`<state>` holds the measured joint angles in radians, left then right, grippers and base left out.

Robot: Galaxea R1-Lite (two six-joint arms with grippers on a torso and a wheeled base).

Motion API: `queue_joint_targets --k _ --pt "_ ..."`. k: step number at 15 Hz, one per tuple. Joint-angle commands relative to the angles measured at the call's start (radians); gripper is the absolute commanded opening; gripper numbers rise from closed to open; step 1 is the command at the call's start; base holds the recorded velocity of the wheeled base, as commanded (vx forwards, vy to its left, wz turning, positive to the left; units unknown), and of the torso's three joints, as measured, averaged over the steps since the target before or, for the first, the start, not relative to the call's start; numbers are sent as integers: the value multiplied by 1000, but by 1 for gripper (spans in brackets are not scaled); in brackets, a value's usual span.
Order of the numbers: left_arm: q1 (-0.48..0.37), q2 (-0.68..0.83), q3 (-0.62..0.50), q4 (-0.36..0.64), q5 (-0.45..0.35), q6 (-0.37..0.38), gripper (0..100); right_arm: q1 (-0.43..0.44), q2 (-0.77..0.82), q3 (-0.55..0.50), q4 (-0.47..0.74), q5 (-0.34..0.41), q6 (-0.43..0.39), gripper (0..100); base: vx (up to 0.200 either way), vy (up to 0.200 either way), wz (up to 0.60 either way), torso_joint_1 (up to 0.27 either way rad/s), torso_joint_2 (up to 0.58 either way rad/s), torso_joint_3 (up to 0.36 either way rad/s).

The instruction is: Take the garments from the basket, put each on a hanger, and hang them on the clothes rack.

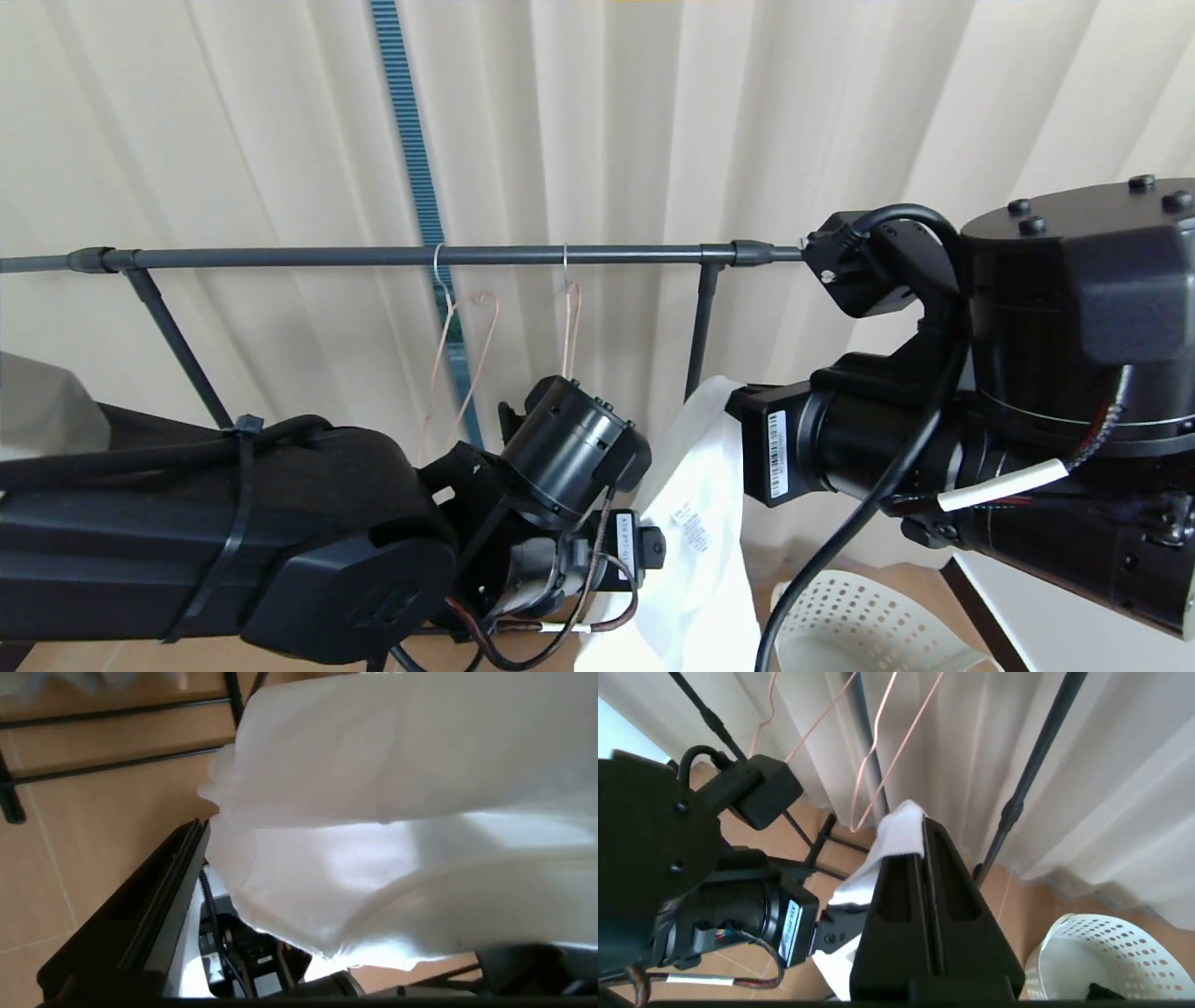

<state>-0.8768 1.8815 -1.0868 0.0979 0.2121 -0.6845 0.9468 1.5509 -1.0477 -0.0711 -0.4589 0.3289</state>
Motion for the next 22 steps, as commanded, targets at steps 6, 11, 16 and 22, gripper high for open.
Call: queue_joint_targets --k 6,11,16,22 --pt "30 5 104 -61 102 -6 100 -42 -86 44 -4 0 -77 0 0 0 0 0 0 0" --pt "29 -21 140 -78 130 -6 0 -131 -94 64 -7 -3 -130 0 0 0 0 0 0 0" --pt "-2 -225 189 -72 138 85 0 -258 -106 156 -9 -3 -315 0 0 0 0 0 0 0" --pt "16 -321 180 -79 131 258 0 -264 -126 317 -150 -18 -519 0 0 0 0 0 0 0"
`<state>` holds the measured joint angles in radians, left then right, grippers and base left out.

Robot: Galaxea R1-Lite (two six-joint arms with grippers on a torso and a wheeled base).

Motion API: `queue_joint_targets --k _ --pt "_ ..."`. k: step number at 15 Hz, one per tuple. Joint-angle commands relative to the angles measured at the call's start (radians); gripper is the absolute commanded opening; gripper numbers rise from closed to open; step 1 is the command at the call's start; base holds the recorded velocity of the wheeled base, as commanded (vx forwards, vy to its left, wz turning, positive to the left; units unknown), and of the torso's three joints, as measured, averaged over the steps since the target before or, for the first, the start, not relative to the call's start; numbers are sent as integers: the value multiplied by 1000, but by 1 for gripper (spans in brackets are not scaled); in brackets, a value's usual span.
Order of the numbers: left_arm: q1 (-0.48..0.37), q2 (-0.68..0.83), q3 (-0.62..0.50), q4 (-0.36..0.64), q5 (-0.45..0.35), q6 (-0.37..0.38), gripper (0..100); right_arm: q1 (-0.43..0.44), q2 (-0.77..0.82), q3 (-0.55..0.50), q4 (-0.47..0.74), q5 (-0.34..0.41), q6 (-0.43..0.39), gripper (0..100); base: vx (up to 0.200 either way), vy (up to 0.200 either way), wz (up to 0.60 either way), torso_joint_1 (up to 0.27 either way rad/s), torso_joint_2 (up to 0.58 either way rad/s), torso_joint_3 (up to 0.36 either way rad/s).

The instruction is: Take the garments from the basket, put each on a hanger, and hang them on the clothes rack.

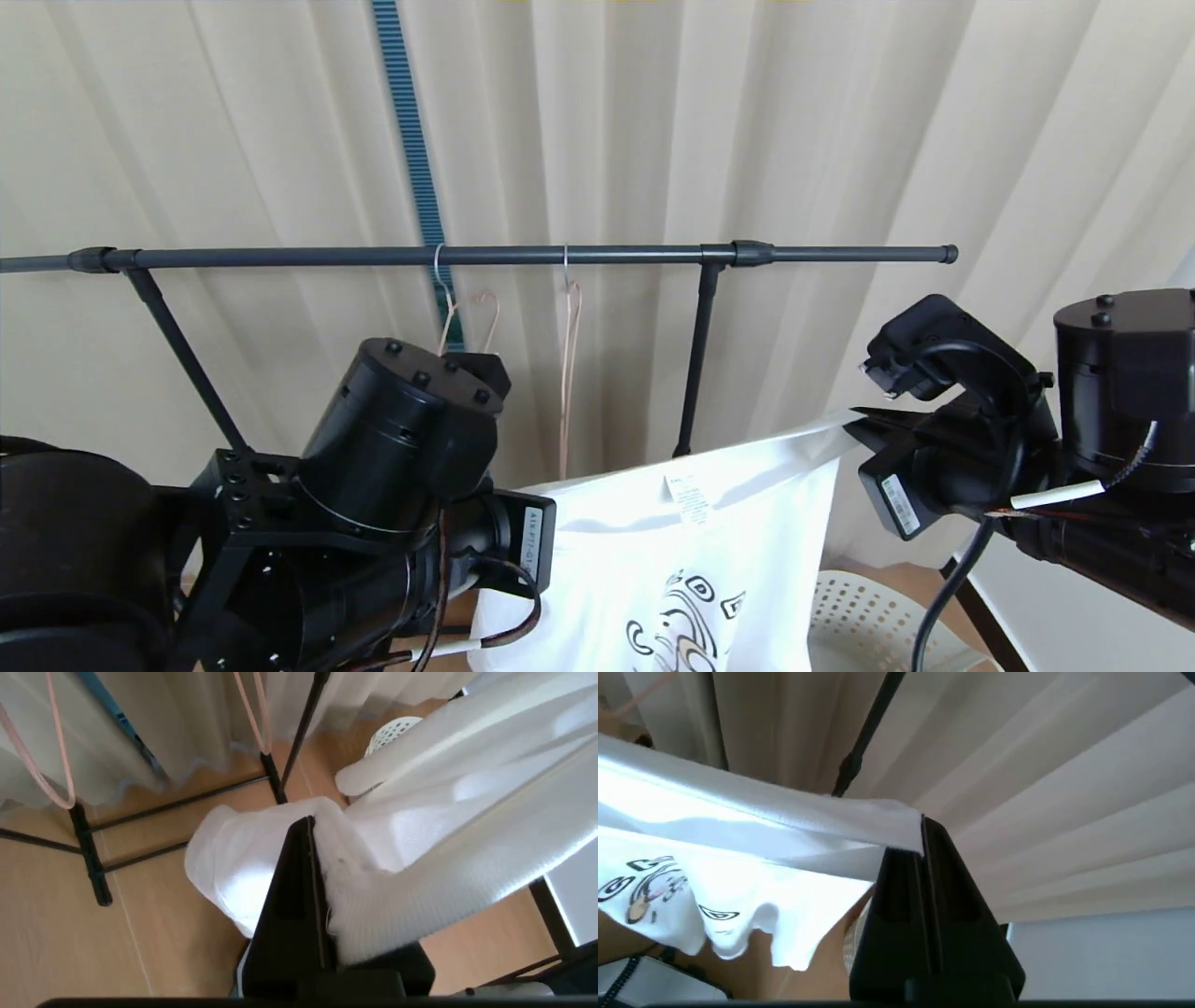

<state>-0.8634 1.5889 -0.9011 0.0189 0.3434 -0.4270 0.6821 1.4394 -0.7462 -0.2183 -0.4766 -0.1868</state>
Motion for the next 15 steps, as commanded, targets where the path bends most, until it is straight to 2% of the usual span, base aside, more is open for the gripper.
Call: queue_joint_targets --k 1,4,7,8,10,11,12,13,15 --pt "3 -27 -6 -1 0 1 0 0 -20 16 -3 1 -5 0 0 0 0 0 0 0" --pt "30 -12 -27 -1 0 7 0 8 -54 5 0 21 -5 0 0 0 0 0 0 0" --pt "96 5 -84 1 -4 63 0 50 -76 -28 42 21 -20 0 0 0 0 0 0 0" --pt "146 43 -156 -1 -6 111 0 70 -68 -139 194 21 -45 0 0 0 0 0 0 0" --pt "188 89 -237 -1 -37 116 0 99 -70 -265 412 47 -36 0 0 0 0 0 0 0" --pt "198 97 -254 -1 -55 117 0 103 -71 -283 451 61 -29 0 0 0 0 0 0 0" --pt "219 115 -305 -1 -109 120 0 139 -74 -292 519 79 -5 0 0 0 0 0 0 0" --pt "228 129 -332 -1 -130 128 0 182 -77 -283 540 79 13 0 0 0 0 0 0 0" --pt "234 151 -404 -1 -207 156 0 316 -74 -252 586 92 125 0 0 0 0 0 0 0"
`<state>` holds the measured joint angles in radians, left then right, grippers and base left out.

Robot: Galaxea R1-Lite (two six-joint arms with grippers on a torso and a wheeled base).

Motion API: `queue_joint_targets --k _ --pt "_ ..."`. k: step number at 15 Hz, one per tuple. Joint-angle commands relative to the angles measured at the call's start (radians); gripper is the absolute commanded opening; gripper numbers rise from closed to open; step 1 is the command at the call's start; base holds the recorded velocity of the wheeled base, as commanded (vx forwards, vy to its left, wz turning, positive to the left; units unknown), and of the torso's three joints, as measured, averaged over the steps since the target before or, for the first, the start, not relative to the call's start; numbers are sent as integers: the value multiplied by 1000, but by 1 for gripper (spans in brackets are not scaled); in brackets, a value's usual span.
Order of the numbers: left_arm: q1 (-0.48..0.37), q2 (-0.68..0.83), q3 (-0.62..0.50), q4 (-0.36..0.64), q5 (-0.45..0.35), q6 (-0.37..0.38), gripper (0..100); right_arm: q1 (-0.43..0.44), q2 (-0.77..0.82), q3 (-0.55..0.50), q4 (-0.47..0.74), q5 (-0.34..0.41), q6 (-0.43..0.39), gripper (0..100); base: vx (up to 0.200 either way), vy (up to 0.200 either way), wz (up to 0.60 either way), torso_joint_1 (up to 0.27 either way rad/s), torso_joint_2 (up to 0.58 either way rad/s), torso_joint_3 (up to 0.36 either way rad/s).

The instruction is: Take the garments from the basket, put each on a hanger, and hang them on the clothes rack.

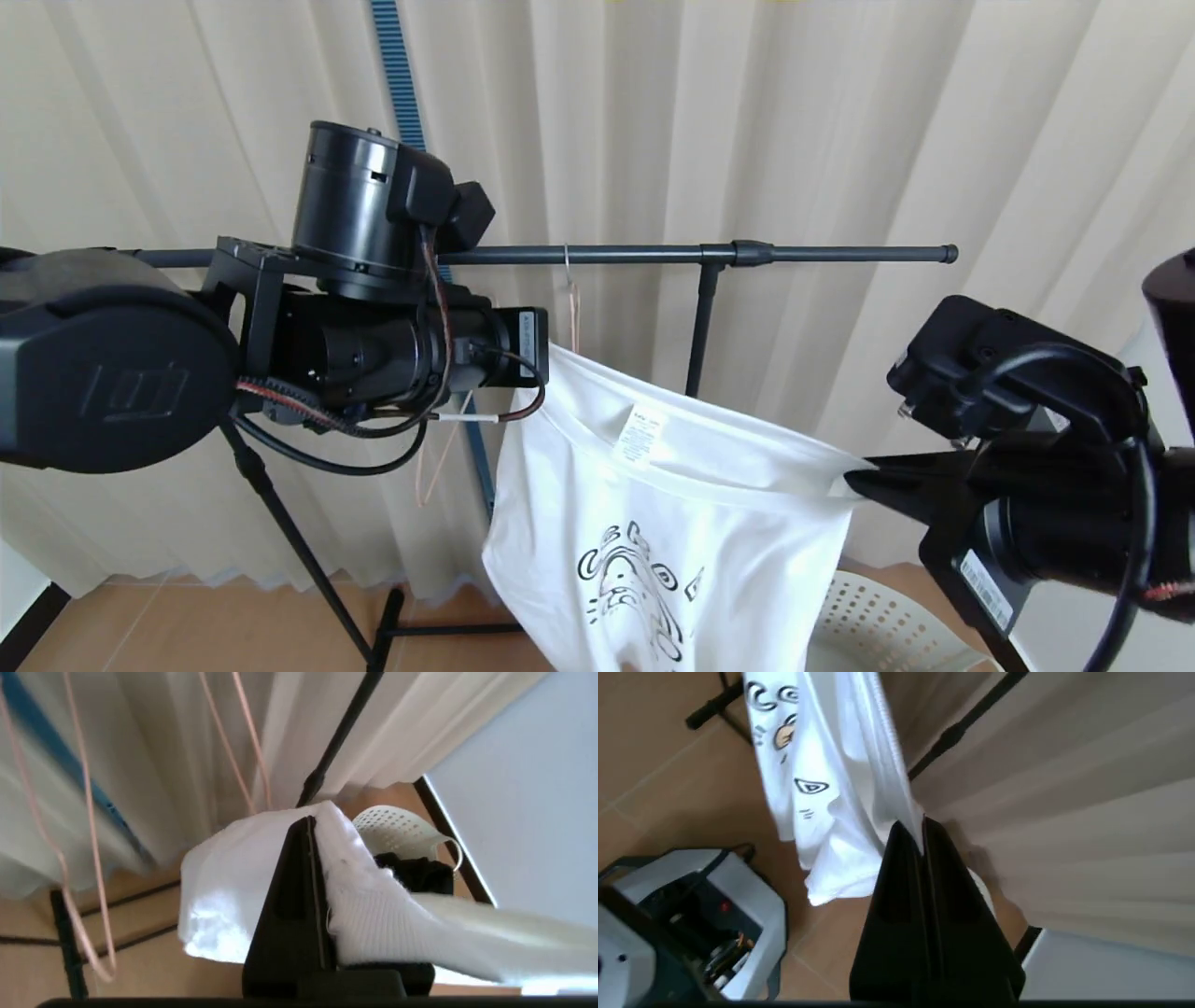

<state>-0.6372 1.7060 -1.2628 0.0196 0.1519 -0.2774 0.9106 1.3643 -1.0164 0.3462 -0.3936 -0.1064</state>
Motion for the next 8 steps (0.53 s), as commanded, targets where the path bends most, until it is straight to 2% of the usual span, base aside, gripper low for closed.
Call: queue_joint_targets --k 1,2,3,4,5,8 --pt "8 34 -43 -1 -15 6 0 88 1 18 22 9 45 0 0 0 0 0 0 0" --pt "7 57 -107 -1 -97 18 0 212 27 13 11 55 162 0 0 0 0 0 0 0" --pt "7 70 -133 -1 -117 18 0 258 70 -7 -3 53 243 0 0 0 0 0 0 0" --pt "7 86 -158 -1 -143 20 0 297 138 -54 -29 50 359 0 0 0 0 0 0 0" --pt "7 93 -172 -1 -169 21 0 307 193 -97 -36 48 433 0 0 0 0 0 0 0" --pt "7 101 -182 -9 -227 20 0 313 308 -212 -65 44 556 0 0 0 0 0 0 0"
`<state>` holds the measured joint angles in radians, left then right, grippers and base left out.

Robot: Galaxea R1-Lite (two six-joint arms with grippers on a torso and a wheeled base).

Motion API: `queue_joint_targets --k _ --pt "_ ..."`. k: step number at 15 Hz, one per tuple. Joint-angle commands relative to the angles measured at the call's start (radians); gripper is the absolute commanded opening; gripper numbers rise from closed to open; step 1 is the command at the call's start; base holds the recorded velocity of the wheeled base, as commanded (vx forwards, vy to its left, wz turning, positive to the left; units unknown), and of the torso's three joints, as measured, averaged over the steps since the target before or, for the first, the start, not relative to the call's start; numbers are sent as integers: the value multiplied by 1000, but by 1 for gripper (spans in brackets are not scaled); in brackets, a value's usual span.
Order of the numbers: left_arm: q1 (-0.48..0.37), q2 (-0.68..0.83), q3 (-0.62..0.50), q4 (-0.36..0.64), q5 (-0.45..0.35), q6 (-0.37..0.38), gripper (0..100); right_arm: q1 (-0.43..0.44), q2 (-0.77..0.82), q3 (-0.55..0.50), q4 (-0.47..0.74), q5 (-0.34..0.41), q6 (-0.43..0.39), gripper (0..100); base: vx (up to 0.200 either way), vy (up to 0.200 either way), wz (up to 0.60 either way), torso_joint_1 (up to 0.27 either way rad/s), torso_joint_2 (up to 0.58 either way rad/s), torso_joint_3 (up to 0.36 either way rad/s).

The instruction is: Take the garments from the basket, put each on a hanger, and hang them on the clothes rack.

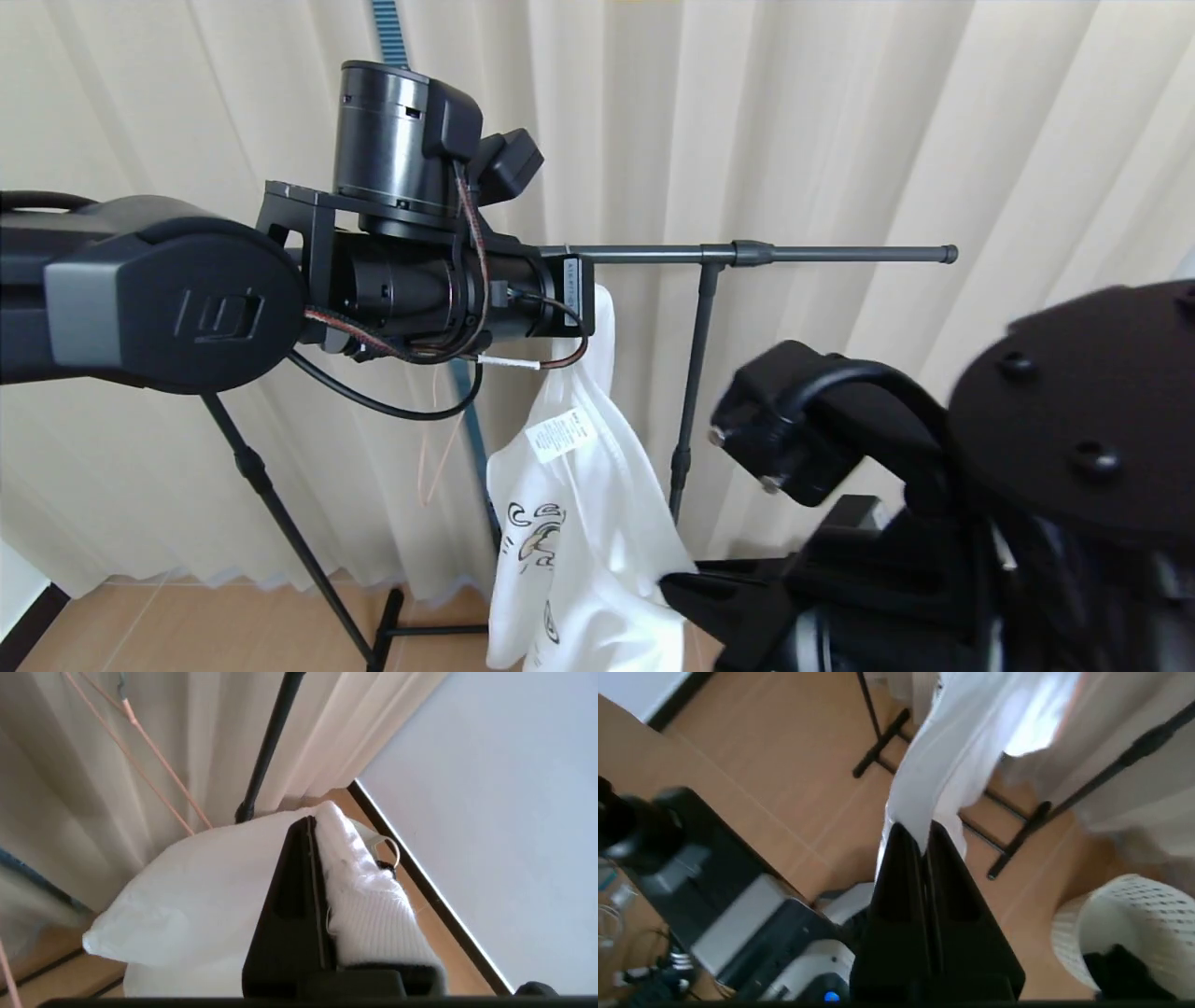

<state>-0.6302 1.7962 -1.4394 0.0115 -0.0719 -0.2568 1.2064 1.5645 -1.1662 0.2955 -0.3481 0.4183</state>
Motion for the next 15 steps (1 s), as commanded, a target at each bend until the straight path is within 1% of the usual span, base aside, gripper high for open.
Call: queue_joint_targets --k 1,2,3,7,9,10,11,12,13,14,15 --pt "0 14 -1 -18 -3 -1 0 18 117 -67 -49 -2 53 0 0 0 0 0 0 0" --pt "0 14 5 -28 -3 -1 0 19 117 -63 -87 -2 62 0 0 0 0 0 0 0" --pt "1 12 5 -28 -3 -1 0 19 115 -61 -92 -2 62 0 0 0 0 0 0 0" --pt "24 8 10 -21 6 -2 0 -4 23 10 -69 -12 53 0 0 0 0 0 0 0" --pt "43 -9 23 -15 7 -1 0 -68 -30 36 -1 -17 23 0 0 0 0 0 0 0" --pt "58 -40 42 16 9 1 0 -136 -58 37 56 -22 -27 0 0 0 0 0 0 0" --pt "70 -83 60 81 11 18 0 -215 -61 26 56 -31 -79 0 0 0 0 0 0 0" --pt "73 -109 79 116 24 36 0 -252 -57 13 56 -32 -115 0 0 0 0 0 0 0" --pt "73 -141 119 156 64 59 0 -295 -43 -24 54 -34 -174 0 0 0 0 0 0 0" --pt "70 -161 155 173 103 76 0 -321 -12 -66 54 -35 -196 0 0 0 0 0 0 0" --pt "69 -175 183 180 124 85 0 -337 11 -96 54 -43 -202 0 0 0 0 0 0 0"
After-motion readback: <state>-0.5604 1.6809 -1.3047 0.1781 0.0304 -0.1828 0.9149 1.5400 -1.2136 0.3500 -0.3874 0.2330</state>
